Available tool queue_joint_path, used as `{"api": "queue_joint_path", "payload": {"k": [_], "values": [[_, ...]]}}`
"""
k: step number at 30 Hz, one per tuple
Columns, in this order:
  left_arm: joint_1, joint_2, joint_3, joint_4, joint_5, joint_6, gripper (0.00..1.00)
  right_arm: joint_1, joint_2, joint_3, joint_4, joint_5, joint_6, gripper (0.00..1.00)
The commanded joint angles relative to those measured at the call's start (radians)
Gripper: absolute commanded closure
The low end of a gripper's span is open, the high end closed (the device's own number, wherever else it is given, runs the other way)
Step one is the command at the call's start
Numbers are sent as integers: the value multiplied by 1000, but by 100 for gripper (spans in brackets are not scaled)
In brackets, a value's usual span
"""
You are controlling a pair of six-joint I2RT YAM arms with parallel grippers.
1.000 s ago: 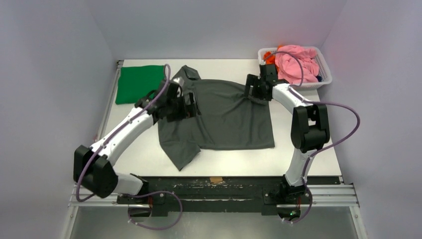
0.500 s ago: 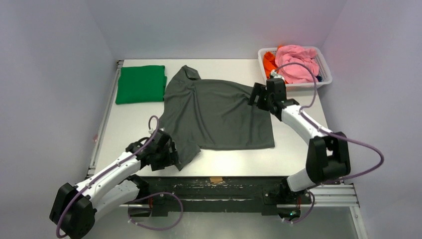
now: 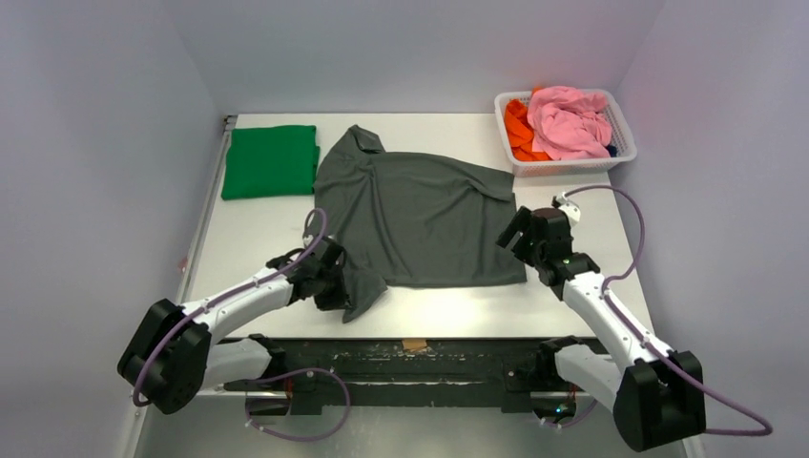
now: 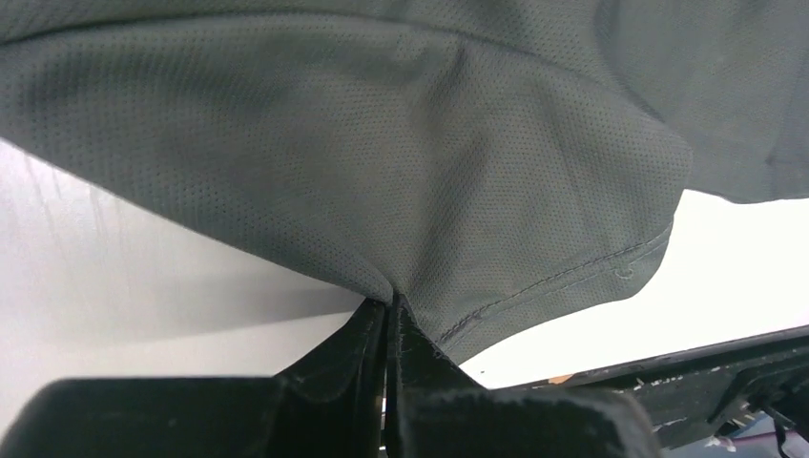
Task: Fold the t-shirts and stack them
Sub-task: Grab the side of the flattened tshirt closest away from the robot with both arms
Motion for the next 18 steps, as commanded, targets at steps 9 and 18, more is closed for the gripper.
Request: {"api": "queue_joint_path", "payload": {"k": [9, 18], "values": [[-62, -241, -45, -315, -50, -58, 100, 0, -129, -161, -173, 81, 158, 21], [-74, -276, -52, -273, -37, -81, 100, -1, -47, -217, -52, 63, 181, 32]]}}
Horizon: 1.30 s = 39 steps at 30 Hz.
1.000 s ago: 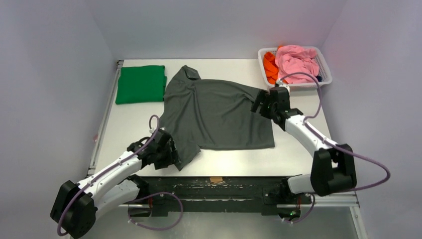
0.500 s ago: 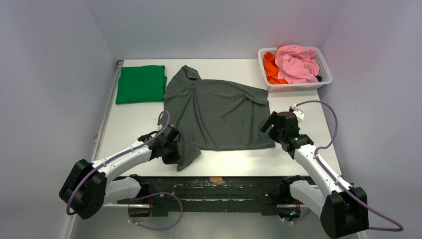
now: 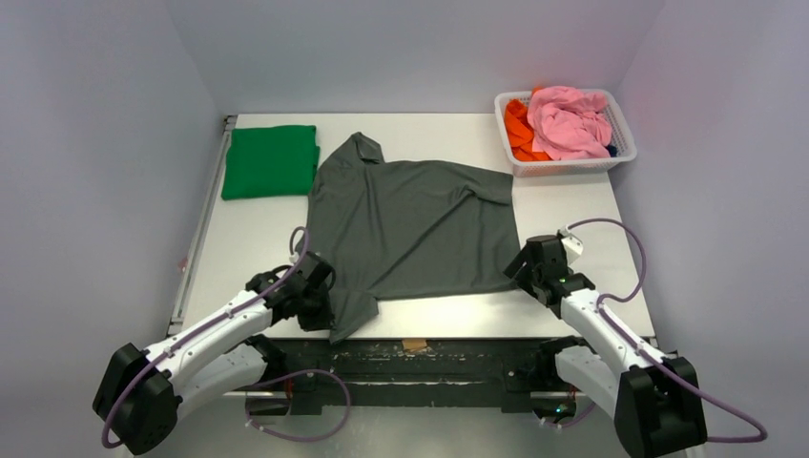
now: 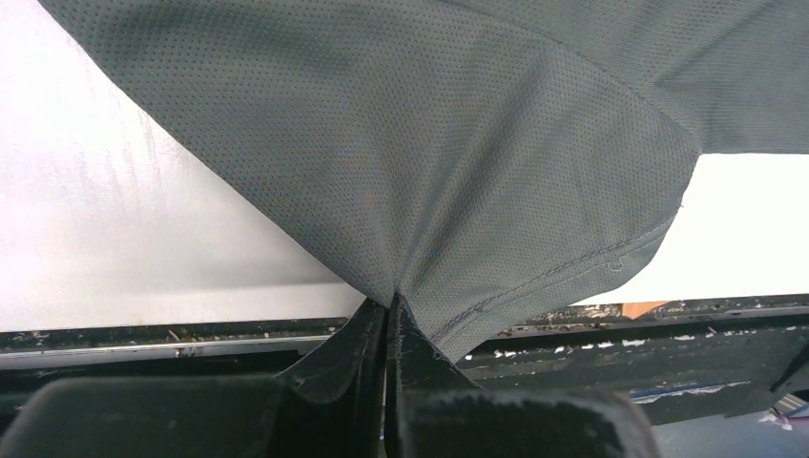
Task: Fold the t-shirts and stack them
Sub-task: Grab the side of the flattened tshirt closest away from the robot with both arms
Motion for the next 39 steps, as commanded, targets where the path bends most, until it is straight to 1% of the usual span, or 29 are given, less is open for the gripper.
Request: {"api": "queue_joint_path", "payload": {"k": [1, 3, 4, 5, 6, 8, 11, 15, 18, 20, 23, 24, 27, 31, 32, 33, 34, 36, 39], "values": [[-9, -7, 3, 34, 18, -27, 100, 0, 54, -10, 66, -1, 29, 34], [-9, 3, 14, 46, 12, -31, 100, 0, 64, -11, 66, -21, 18, 50], [-9, 9, 22, 46, 8, -33, 100, 0, 61, -9, 57, -32, 17, 56], [-10, 12, 28, 46, 6, -35, 100, 0, 54, -7, 37, -34, 14, 58], [-9, 14, 29, 47, 4, -37, 100, 0, 43, -4, 10, -30, 15, 58], [-9, 10, 27, 45, 1, -37, 100, 0, 14, -2, -47, -26, 20, 52], [-10, 7, 28, 39, -8, -39, 100, -1, -22, -10, -73, -26, 24, 51], [-9, -3, 31, 37, -9, -35, 100, 0, -18, -6, -87, -26, 27, 52], [-9, -11, 32, 33, -11, -34, 100, 0, 5, 2, -91, -37, 24, 58], [-9, -14, 33, 32, -12, -34, 100, 0, 11, -3, -66, -52, 21, 66], [-10, -23, 34, 26, -12, -34, 100, 0, 3, 8, -64, -39, 23, 90], [-9, -29, 34, 21, -12, -34, 100, 0, -10, 18, -83, -24, 25, 100], [-9, -55, 34, -8, -12, -35, 100, -1, -85, 51, -181, 1, 34, 100], [-9, -90, 39, -40, -35, -34, 100, 1, -203, 100, -376, 58, 75, 100], [-10, -96, 41, -49, -33, -33, 100, 5, -231, 96, -381, 54, 87, 100], [-9, -102, 45, -58, -31, -31, 100, 5, -249, 81, -354, 19, 79, 100], [-9, -108, 47, -70, -27, -29, 100, 6, -254, 77, -361, -5, 91, 100], [-9, -124, 51, -96, -25, -28, 100, 6, -237, 91, -413, -1, 108, 100], [-9, -154, 51, -122, -35, -22, 100, 6, -230, 90, -435, 4, 117, 100]]}}
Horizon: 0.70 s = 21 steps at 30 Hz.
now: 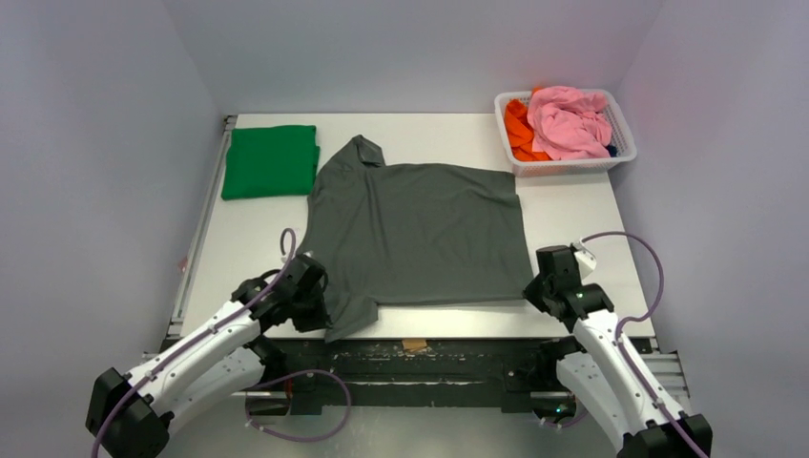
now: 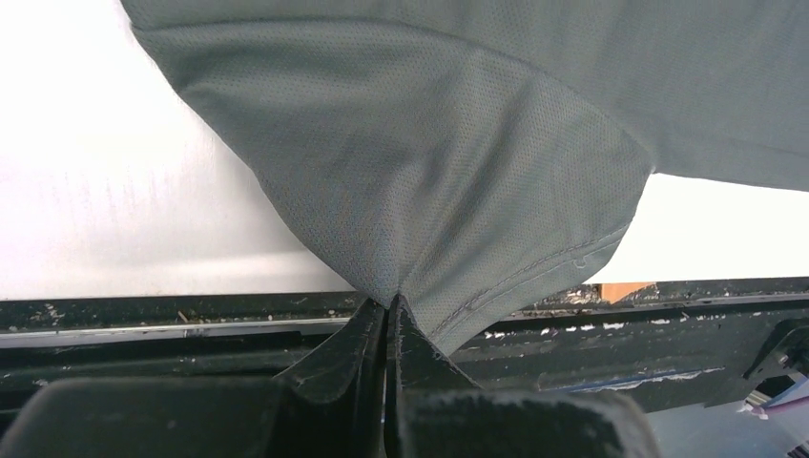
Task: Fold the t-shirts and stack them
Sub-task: Grab the side of the flattened tshirt closest away from the robot with both arms
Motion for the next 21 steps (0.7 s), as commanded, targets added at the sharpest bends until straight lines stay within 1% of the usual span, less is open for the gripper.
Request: {"api": "queue_joint_path", "payload": {"k": [1, 4, 7, 9, 13, 17, 21], "values": [[-4, -42, 40, -59, -13, 6, 100, 4, 3, 24, -86, 20, 47, 100], [-5, -30, 44, 0, 13, 26, 100, 5, -7, 22, -41, 26, 36, 100], [-6, 23, 74, 84, 65, 54, 100, 4, 37, 59, -10, 25, 10, 100], [-3, 75, 123, 115, 70, 71, 100, 5, 77, 87, 5, 23, 1, 100], [9, 176, 241, 103, 28, 118, 100, 5, 150, 134, 72, 3, -26, 100], [71, 274, 345, 102, 34, 174, 100, 5, 222, 200, 134, 16, -54, 100], [173, 372, 438, 122, 101, 223, 100, 3, 312, 285, 186, 41, -90, 100]]}}
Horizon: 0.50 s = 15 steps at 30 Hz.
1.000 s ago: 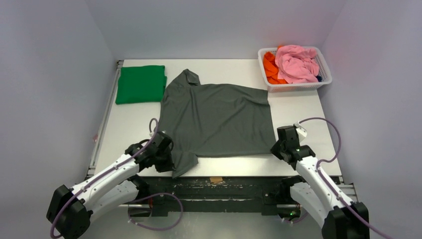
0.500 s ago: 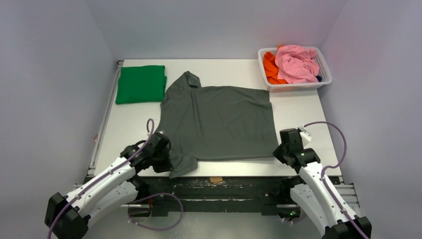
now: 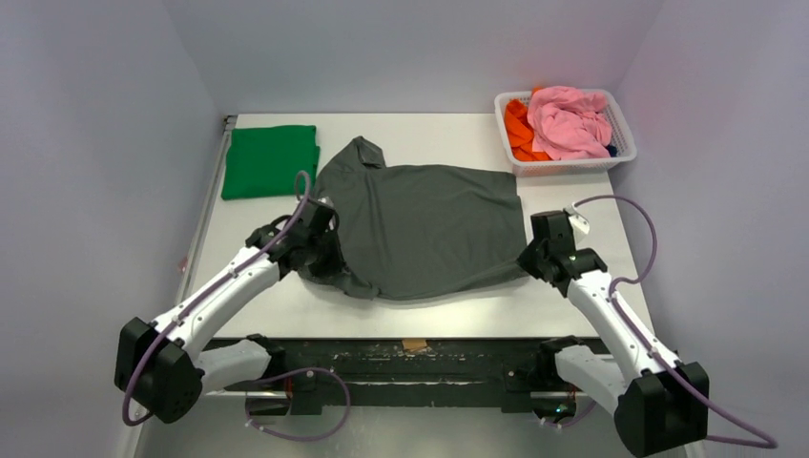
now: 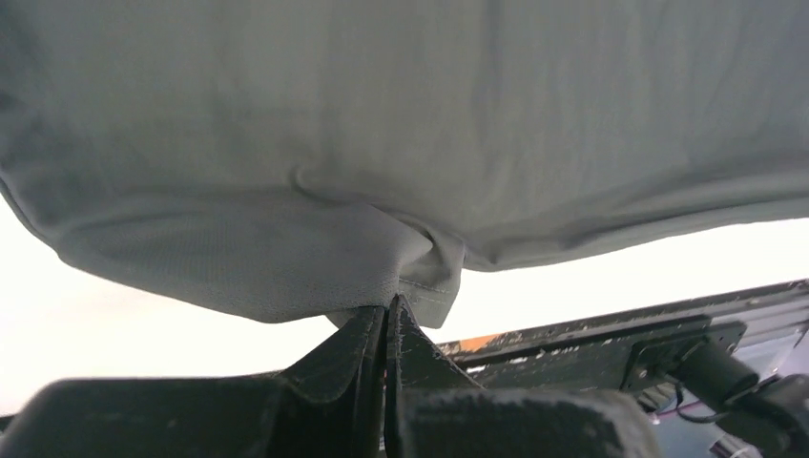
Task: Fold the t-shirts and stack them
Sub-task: Grab the side of the flattened tshirt closest away from the robot with both arms, then fold the flattened tshirt in 1/3 of the way
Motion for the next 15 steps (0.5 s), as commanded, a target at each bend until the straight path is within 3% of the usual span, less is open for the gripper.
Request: {"api": "queue_joint_path", "payload": {"k": [1, 15], "values": [[93, 93, 121, 32, 51, 85, 100, 3, 94, 123, 108, 49, -54, 100], [257, 555, 521, -38, 28, 159, 100, -75, 496, 371, 264, 67, -148, 100]]}}
